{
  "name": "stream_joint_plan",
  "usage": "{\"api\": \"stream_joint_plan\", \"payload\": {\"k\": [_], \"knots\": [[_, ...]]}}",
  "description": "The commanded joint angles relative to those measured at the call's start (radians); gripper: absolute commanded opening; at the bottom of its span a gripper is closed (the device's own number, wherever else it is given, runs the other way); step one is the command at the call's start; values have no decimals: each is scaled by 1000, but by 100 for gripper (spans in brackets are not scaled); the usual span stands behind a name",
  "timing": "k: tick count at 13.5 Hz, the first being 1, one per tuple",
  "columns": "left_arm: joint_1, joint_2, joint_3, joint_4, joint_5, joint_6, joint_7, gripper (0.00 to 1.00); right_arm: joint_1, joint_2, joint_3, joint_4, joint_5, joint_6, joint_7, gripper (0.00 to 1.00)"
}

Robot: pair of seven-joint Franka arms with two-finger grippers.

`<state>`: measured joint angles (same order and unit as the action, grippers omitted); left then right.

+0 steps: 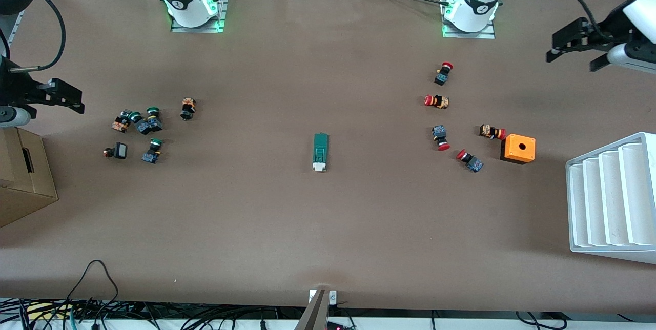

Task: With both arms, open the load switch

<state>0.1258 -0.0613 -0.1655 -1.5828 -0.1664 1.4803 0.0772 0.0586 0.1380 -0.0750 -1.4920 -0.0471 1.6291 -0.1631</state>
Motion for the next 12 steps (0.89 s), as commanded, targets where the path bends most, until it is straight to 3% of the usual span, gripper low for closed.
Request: {"api": "stream_joint_plan", "payload": {"k": [1, 4, 7, 10, 12], "knots": [[-5, 34, -153, 0, -24, 105, -208, 100, 3, 0, 0, 10, 9, -15, -15, 100], [-5, 89, -343, -5, -9, 256, -417, 100, 1, 0, -2, 10, 6, -14, -15, 100], [-8, 129, -483, -64, 65, 439, -583, 100, -2, 0, -5, 10, 3, -15, -15, 100], [-17, 136, -635, -233, 233, 717, -849, 100, -2, 0, -5, 10, 4, -15, -16, 100], [-67, 176, -678, -328, 415, 861, -1056, 100, 0, 0, -5, 10, 4, -15, -16, 100]]}}
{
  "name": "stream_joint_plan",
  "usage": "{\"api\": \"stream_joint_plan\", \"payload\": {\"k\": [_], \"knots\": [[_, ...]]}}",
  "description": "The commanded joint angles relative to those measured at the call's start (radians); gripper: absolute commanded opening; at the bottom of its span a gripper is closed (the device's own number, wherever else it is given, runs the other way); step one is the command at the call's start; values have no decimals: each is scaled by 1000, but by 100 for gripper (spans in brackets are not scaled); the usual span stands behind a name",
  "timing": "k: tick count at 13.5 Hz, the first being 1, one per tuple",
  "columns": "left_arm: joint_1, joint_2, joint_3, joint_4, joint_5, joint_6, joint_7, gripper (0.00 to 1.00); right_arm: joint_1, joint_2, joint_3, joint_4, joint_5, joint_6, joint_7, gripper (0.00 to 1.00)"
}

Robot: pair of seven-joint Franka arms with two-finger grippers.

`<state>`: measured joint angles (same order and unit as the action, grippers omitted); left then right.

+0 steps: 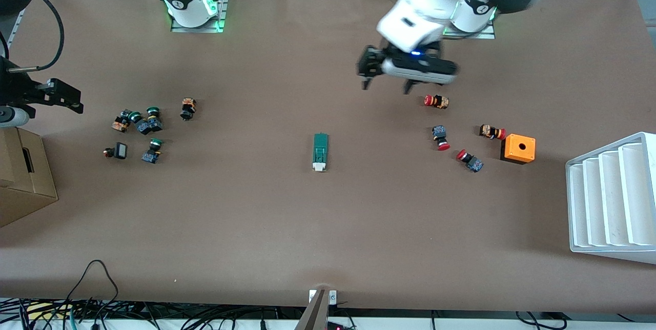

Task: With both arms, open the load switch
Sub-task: 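Move the left gripper over the green load switch and lower it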

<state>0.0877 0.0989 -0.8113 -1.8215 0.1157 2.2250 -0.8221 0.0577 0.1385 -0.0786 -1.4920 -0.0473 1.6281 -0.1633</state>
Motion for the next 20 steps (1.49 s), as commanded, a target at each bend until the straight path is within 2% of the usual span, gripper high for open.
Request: {"api": "stream_joint_plan", "payload": {"k": [1, 5, 8, 13, 15, 20], "knots": [[-76, 57, -32, -116, 254, 167, -284, 100, 1, 0, -1, 10, 6, -14, -16, 100], [-187, 293, -32, -119, 884, 194, -838, 100, 1, 0, -1, 10, 4, -13, -16, 100], [-264, 409, -25, -119, 1177, 156, -1115, 100, 1, 1, -1, 10, 4, -13, -16, 100], [-360, 550, -19, -111, 1513, 4, -1409, 100, -1, 1, -1, 10, 6, -13, -18, 100], [-403, 591, 13, -111, 1620, -41, -1497, 100, -2, 1, -1, 10, 4, -13, -16, 100], [-515, 660, 153, -50, 1708, -39, -1585, 100, -2, 1, -1, 10, 0, -14, -7, 100]]}}
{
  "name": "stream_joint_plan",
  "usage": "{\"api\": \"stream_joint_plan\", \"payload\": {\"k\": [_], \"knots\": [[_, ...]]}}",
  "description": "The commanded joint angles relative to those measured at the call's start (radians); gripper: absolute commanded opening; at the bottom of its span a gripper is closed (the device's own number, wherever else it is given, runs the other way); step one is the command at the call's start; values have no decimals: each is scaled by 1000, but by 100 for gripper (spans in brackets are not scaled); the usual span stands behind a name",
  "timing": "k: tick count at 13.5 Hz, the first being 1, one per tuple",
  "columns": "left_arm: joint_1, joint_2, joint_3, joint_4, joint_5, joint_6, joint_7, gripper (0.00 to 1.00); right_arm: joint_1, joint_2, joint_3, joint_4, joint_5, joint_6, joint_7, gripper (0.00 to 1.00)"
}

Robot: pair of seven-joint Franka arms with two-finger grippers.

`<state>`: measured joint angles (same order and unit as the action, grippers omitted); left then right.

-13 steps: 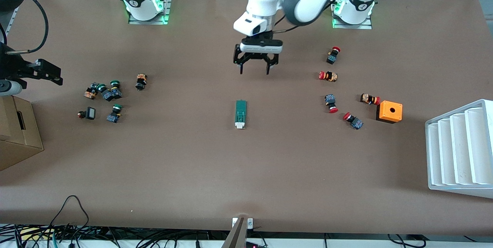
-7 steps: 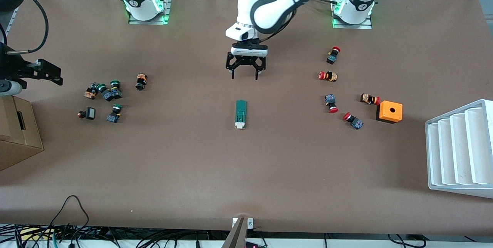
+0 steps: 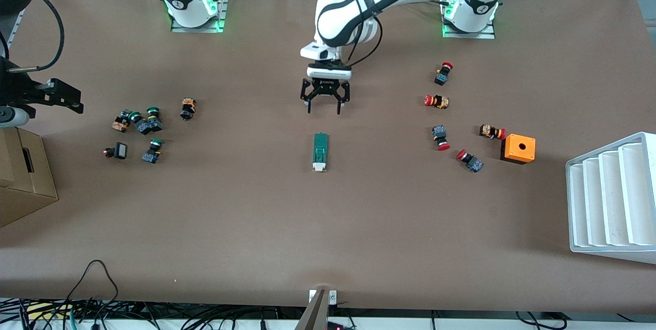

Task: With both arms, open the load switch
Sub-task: 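Move the left gripper over the green load switch and lower it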

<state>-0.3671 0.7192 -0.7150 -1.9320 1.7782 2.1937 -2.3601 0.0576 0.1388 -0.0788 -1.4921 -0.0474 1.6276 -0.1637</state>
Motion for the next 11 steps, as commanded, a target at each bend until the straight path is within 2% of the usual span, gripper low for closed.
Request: {"api": "stream_joint_plan", "payload": {"k": [1, 3, 6, 11], "knots": [[-79, 63, 78, 89, 58, -9, -57, 100, -5, 1, -5, 10, 1, -17, -13, 100], [-120, 107, 121, 154, 59, -8, -59, 100, -4, -2, -10, 10, 9, -37, 13, 100], [-196, 144, 212, 202, 81, -6, -64, 100, -7, 2, -10, 10, 12, -28, 99, 100], [-199, 172, 232, 203, 141, -8, -99, 100, 1, 88, -1, 16, 12, 7, 105, 100]]}}
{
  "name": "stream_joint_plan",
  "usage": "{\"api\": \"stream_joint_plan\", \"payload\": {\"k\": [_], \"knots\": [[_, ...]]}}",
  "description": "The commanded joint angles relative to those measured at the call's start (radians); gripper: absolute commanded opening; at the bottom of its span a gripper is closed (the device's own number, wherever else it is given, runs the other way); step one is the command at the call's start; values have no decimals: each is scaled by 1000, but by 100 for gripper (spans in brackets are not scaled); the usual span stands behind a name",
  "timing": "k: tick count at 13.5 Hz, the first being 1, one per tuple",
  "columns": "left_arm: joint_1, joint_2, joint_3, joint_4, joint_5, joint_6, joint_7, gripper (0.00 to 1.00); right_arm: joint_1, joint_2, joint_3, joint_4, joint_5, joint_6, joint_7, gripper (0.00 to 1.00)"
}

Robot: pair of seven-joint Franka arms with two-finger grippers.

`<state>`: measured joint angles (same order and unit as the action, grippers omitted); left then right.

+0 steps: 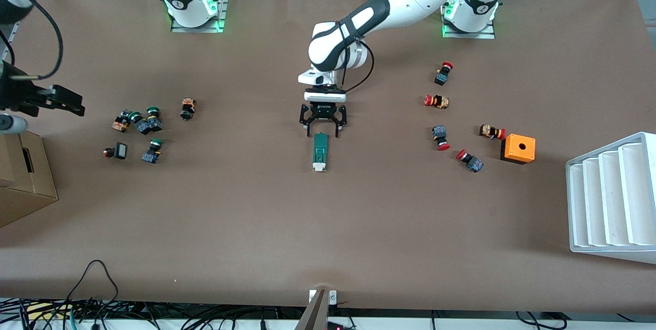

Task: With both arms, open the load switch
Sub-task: 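Hold the switch base with the left gripper while the right gripper approaches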

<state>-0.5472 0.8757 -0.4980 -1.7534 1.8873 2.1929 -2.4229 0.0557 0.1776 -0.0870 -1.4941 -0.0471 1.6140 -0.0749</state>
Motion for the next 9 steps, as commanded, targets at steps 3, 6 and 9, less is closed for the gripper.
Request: {"api": "stream_joint_plan", "payload": {"k": [3, 6, 9], "knots": [[-39, 35, 15, 25, 91, -28, -82, 100, 7, 165, 12, 134, 85, 24, 133, 99], [-43, 60, 15, 23, 182, -74, -149, 100, 26, 270, 12, 230, 205, 32, 353, 99], [-56, 87, 16, 23, 220, -146, -168, 100, 75, 382, 12, 328, 275, 37, 612, 99]]}}
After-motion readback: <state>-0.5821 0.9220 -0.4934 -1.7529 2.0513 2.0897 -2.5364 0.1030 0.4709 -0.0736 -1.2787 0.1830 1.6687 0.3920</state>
